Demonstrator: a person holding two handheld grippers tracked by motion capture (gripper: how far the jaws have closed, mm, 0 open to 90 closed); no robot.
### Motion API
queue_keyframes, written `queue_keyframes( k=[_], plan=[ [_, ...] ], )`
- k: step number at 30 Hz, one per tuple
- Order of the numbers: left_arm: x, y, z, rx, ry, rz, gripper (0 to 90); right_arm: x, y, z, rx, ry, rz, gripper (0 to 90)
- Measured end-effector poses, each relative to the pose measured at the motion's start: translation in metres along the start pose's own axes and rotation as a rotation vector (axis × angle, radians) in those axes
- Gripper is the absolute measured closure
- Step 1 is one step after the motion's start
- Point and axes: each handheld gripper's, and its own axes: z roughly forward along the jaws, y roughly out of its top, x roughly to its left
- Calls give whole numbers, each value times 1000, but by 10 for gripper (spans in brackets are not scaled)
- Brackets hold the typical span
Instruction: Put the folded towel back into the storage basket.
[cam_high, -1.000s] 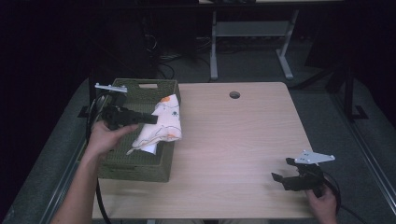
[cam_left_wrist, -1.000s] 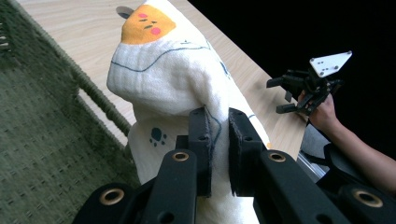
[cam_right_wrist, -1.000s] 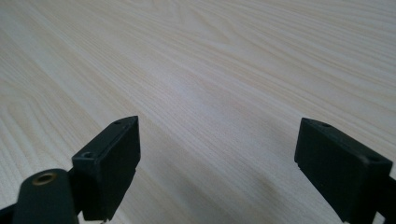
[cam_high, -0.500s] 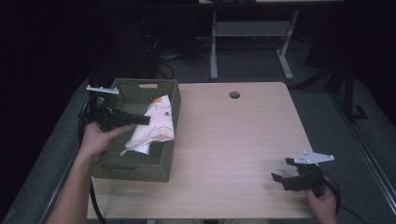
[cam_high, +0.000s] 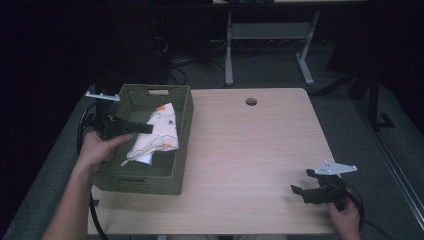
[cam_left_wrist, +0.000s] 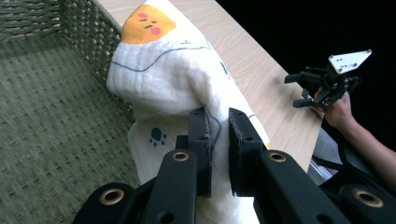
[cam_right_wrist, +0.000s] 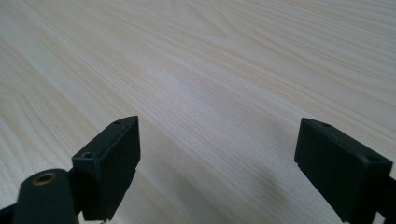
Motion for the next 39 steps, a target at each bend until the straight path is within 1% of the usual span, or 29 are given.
queue_keyframes(
  k=[8, 13, 14, 18, 19, 27, 30, 33, 39],
  plan=[
    [10, -3, -5, 2, 9, -12, 817, -2, 0, 0, -1, -8, 1, 139],
    [12, -4, -5, 7, 11, -13, 817, -2, 0, 0, 0, -8, 1, 139],
    [14, -4, -5, 15, 16, -12, 817, -2, 0, 0, 0, -9, 2, 139],
    [15, -4, -6, 14, 18, -14, 817, -2, 0, 0, 1, -8, 1, 139],
    [16, -5, -6, 13, 19, -21, 817, -2, 0, 0, 2, -9, 0, 139],
    [22, -6, -7, 30, 43, -18, 817, -3, 0, 0, 4, -8, 2, 139],
    [25, -6, -7, 32, 55, -25, 814, -3, -1, 1, 4, -9, 2, 139],
    [27, -6, -7, 36, 59, -34, 814, -3, -1, 0, 4, -8, 2, 139],
    [31, -7, -7, 60, 79, -27, 814, -3, -1, 0, 0, -10, 3, 139]
  ],
)
